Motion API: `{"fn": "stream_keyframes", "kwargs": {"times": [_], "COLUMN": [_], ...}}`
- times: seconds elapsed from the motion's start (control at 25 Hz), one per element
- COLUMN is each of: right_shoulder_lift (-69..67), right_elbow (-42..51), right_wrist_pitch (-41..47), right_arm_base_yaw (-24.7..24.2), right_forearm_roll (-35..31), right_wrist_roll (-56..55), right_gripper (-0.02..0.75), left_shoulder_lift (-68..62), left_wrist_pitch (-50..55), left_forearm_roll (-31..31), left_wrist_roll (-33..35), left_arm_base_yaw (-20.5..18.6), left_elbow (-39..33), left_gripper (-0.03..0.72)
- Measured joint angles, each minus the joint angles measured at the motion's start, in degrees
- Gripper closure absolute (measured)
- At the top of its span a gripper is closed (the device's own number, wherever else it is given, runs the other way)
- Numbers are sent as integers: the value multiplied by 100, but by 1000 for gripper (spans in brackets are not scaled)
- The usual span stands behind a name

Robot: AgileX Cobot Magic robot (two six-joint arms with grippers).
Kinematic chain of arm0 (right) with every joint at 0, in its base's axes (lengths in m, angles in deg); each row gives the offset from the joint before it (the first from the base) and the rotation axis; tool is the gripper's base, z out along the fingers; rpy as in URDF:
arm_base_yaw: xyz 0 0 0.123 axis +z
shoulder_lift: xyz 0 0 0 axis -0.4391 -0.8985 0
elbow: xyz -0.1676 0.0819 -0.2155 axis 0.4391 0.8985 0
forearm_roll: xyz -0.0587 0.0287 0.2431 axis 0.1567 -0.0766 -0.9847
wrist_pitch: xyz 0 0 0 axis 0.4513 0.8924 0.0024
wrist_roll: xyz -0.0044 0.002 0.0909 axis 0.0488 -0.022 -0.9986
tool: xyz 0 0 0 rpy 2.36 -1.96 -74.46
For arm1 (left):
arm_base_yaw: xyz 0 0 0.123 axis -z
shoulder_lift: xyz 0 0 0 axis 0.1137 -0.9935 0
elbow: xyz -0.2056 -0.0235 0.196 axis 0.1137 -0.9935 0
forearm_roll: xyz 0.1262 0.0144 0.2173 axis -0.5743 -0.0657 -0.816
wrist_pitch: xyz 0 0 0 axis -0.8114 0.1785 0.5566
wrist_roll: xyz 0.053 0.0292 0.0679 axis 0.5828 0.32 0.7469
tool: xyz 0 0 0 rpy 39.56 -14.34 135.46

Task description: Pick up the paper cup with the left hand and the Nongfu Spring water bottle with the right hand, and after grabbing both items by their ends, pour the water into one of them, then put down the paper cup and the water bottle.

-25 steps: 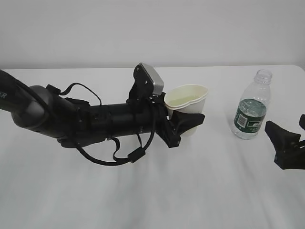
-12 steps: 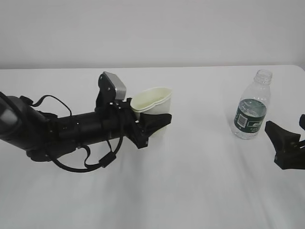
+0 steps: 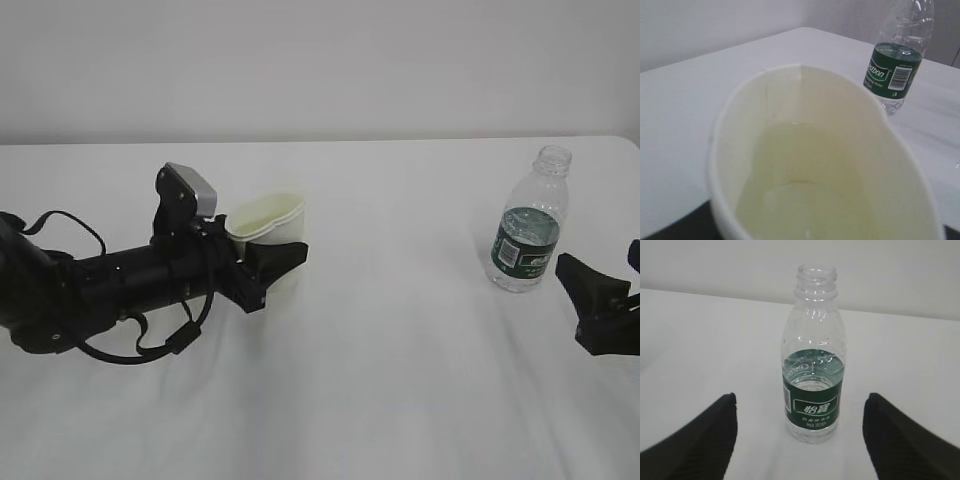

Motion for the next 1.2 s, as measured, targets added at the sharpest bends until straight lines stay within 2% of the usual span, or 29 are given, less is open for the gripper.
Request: {"fn": "stream_keyframes", "kwargs": {"times": [0.36, 1.0, 1.2], "right_shoulder_lift": [0, 0, 0], "right_elbow": [0, 0, 0], "right_wrist_pitch": [0, 0, 0], "right_arm_base_yaw": [0, 0, 0], "right_forearm_roll": [0, 0, 0], "right_wrist_roll": [0, 0, 0], "right_gripper": [146, 146, 146], "left_shoulder_lift": [189, 221, 221], "left_wrist_pitch": [-23, -23, -23], "left_forearm_roll": [680, 1805, 2478], "left_wrist_roll": [480, 863, 1051], "left_arm_base_yaw": [-22, -22, -22], "left_elbow": [-373, -385, -502], "left_gripper": [330, 330, 330]}}
